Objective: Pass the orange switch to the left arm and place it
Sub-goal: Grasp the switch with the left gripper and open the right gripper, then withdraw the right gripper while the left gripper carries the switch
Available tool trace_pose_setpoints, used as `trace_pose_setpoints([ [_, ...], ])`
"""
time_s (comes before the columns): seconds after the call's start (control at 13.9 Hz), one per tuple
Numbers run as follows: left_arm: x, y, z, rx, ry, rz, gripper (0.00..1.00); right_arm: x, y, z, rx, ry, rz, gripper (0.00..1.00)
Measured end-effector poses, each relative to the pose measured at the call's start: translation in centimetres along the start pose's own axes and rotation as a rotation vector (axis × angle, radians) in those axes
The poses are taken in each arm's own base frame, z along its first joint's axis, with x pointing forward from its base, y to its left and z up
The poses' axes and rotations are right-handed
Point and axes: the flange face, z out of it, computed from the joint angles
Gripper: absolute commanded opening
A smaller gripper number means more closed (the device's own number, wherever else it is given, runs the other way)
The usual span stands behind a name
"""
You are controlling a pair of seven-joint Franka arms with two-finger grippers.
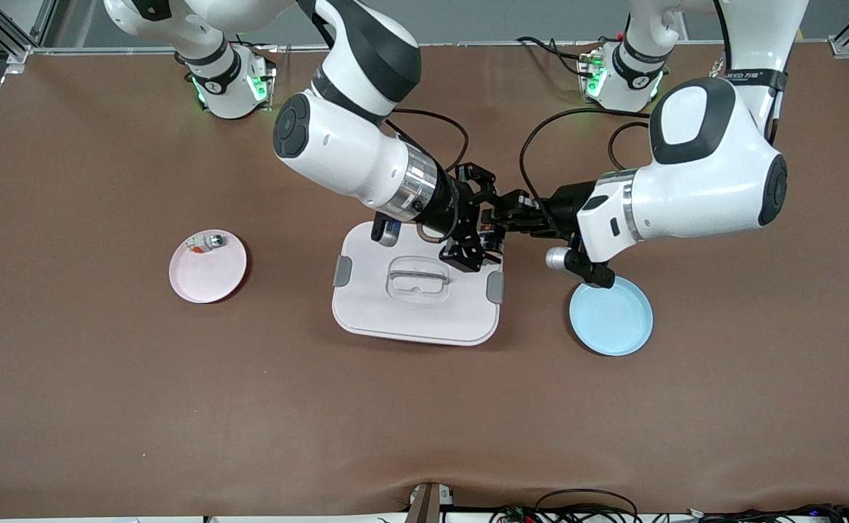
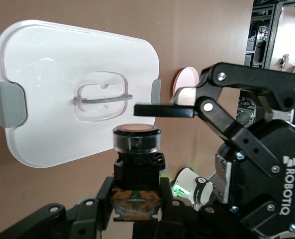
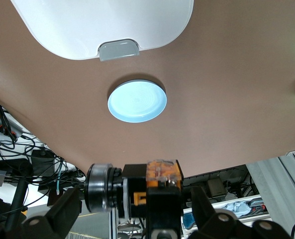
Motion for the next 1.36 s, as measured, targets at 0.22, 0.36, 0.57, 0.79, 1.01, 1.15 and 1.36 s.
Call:
trace_pose_setpoints([
  [0.22, 0.1, -0.2, -0.1, 0.0, 0.002, -0.003, 0.0, 0.1, -0.3, -0.2, 0.007, 0.003, -0.005, 1.0],
  [0.36, 0.1, -0.5, -0.5, -0.001, -0.001, -0.005, 0.0, 0.3, -0.6, -0.3, 0.011, 0.013, -0.054, 1.0],
  [0.57, -0.2, -1.4, -1.4, 0.026, -0.037, 0.028, 0.0, 0.9, -0.5, -0.1, -0.026, 0.044, -0.189, 1.0],
  [0.79, -1.0, -1.7, -2.8, 0.115, -0.063, 0.072, 0.0, 2.7, -1.4, -0.5, -0.119, 0.099, -0.374, 1.0],
  [1.01, -2.4, -1.2, -4.3, 0.219, -0.076, 0.1, 0.0, 4.9, -2.8, -1.5, -0.224, 0.134, -0.533, 1.0],
  [1.15, -2.8, -2.5, -6.1, 0.248, -0.092, 0.073, 0.0, 6.8, -3.3, -2.1, -0.345, 0.149, -0.726, 1.0],
  [1.36, -3.1, -4.8, -9.1, 0.368, -0.084, 0.041, 0.0, 10.7, -4.8, -4.1, -0.539, 0.187, -0.989, 1.0],
])
